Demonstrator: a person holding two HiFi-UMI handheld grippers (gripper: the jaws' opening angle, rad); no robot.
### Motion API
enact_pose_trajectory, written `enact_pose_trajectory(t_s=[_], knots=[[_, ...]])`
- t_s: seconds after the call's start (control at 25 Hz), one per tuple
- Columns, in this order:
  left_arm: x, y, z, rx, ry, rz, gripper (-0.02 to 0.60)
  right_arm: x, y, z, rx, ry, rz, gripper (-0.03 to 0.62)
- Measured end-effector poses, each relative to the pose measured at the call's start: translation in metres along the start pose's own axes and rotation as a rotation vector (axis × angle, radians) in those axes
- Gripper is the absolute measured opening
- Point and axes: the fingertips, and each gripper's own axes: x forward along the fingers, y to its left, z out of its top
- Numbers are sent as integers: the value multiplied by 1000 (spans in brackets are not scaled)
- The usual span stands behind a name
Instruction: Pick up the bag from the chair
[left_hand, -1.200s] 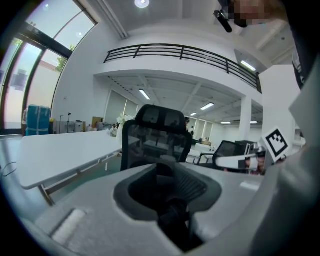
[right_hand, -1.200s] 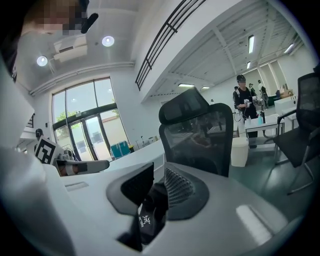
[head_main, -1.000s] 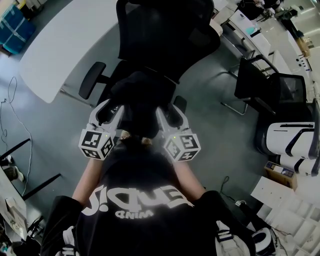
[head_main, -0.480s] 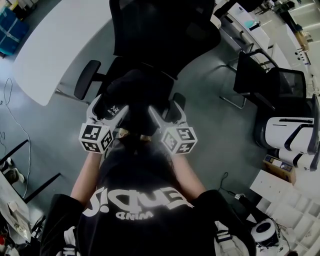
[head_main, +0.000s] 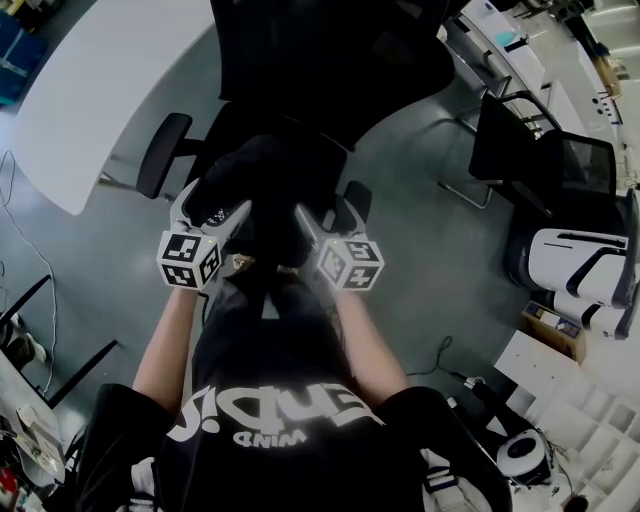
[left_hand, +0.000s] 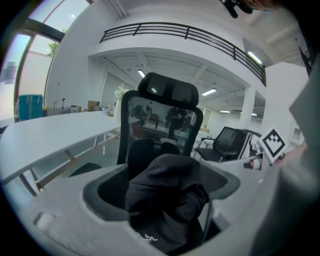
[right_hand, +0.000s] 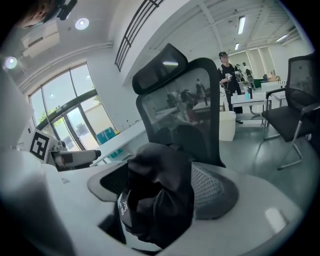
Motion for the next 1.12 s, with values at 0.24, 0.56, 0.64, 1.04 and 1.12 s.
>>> enact_pose_trajectory(t_s=[0.24,0.56,0.64,1.04,1.12], knots=[[39,22,-30,3,67,8,442,35,-31,-37,18,89,-37,387],[83,45,-65,23,185,4,444,62,-62,-66,48,172,-66,385],[91,50,-78,40,222,2,462,69,-64,-75,67,190,-63,385],[127,67,-112,68,329,-4,480,99,-79,-100,109,229,-50,364],[127,70,-117,80,340,-6,479,103,-80,-105,99,241,-50,364]])
